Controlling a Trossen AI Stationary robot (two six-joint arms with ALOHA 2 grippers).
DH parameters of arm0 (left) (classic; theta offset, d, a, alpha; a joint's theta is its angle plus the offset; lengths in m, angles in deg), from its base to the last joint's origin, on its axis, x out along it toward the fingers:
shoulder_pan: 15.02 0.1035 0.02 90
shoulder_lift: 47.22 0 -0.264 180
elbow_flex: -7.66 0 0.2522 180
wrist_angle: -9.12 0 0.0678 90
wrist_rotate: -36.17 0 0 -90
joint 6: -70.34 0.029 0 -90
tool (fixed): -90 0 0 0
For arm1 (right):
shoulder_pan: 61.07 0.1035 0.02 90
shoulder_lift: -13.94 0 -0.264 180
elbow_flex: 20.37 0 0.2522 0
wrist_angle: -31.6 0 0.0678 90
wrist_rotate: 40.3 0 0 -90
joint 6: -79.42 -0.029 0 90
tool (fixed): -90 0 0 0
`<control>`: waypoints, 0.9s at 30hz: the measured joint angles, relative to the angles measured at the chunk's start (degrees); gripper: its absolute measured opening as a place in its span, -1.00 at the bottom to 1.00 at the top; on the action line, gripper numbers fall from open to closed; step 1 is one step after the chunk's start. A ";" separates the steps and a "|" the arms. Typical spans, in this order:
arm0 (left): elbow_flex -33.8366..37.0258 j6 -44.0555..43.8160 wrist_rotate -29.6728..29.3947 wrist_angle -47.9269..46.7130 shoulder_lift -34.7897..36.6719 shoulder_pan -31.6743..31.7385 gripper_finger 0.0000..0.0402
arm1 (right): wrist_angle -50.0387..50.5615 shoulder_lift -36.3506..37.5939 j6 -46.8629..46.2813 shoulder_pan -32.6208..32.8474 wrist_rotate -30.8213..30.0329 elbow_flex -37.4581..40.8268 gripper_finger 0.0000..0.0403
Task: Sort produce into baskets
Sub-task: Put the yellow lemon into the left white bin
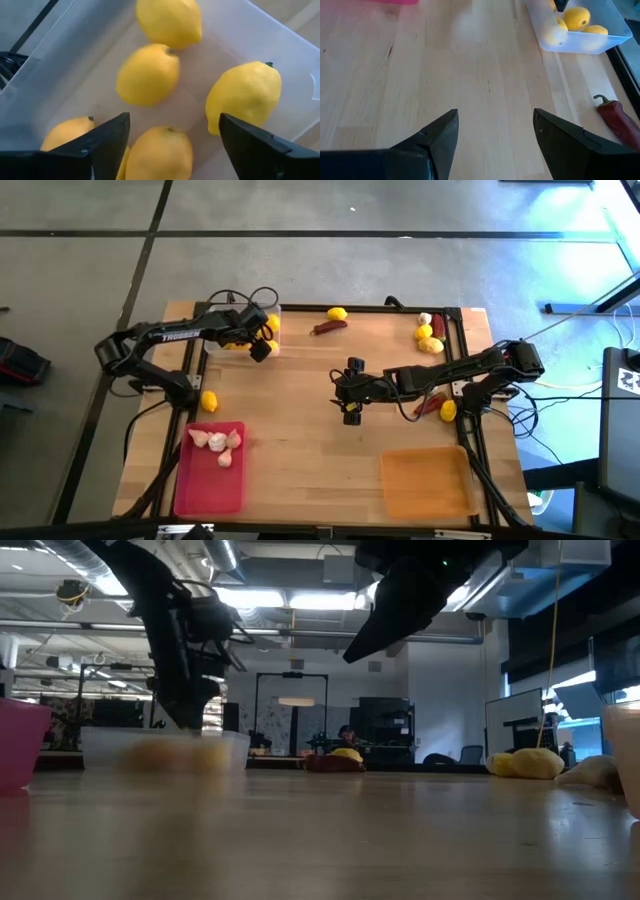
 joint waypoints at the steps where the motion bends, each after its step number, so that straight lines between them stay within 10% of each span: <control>1: -0.02 0.36 0.00 -0.23 0.40 -0.20 0.53 | 0.01 0.00 0.00 0.00 0.00 0.02 0.24; 15: -5.83 -4.15 6.69 -14.19 12.97 -12.19 0.52 | 0.00 0.00 0.00 0.00 -0.02 0.05 0.24; 27: -5.81 -26.39 8.09 -34.86 15.03 -27.37 0.51 | -0.07 0.00 -0.01 0.00 -0.02 0.08 0.24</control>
